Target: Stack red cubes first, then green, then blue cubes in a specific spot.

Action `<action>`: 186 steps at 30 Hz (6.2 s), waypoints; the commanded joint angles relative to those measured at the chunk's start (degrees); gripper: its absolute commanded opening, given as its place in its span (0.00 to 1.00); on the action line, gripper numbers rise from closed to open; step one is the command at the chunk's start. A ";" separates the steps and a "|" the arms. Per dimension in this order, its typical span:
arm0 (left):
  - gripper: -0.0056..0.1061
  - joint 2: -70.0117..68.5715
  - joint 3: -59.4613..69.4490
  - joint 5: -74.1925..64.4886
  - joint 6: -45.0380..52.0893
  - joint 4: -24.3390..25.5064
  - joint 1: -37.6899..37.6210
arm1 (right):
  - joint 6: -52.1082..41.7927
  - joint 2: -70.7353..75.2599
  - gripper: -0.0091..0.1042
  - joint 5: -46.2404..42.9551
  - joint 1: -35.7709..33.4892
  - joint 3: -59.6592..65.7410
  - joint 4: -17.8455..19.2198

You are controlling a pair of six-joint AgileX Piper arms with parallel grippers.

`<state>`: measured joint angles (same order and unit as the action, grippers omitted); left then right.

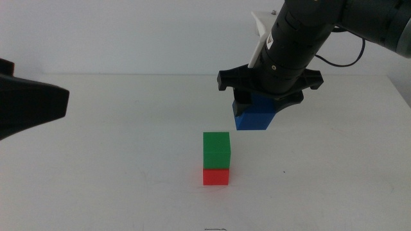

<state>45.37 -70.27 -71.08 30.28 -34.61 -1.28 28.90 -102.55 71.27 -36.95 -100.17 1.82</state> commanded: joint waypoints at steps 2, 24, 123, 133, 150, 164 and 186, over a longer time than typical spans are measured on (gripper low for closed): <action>0.88 0.05 -1.23 3.10 -0.13 -2.78 0.06 | -0.88 2.72 0.07 3.22 0.08 -1.67 0.39; 0.88 0.05 -1.23 3.10 -0.13 -2.78 0.06 | 8.82 -8.13 0.07 3.22 -2.88 -8.97 -1.82; 0.88 0.05 -1.23 3.10 -0.13 -2.78 0.06 | -31.29 45.96 0.81 -27.53 25.01 30.95 -8.78; 0.88 0.05 -1.23 3.10 -0.13 -2.78 0.06 | -36.09 54.14 0.81 -32.13 26.95 37.42 -10.05; 0.88 -10.69 11.97 36.04 -18.15 27.24 0.06 | -36.09 54.16 0.81 -31.59 26.95 37.42 -10.05; 0.88 -15.45 24.98 41.30 -37.93 39.93 0.06 | -36.09 54.16 0.81 -31.59 26.95 37.42 -10.05; 0.88 -28.02 41.14 42.67 -37.89 39.92 0.06 | -36.09 56.65 0.81 -36.30 26.95 41.13 -9.36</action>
<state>18.93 -29.65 -33.33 -6.79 5.63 -1.28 -6.46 -47.58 41.33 -10.37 -59.22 -8.08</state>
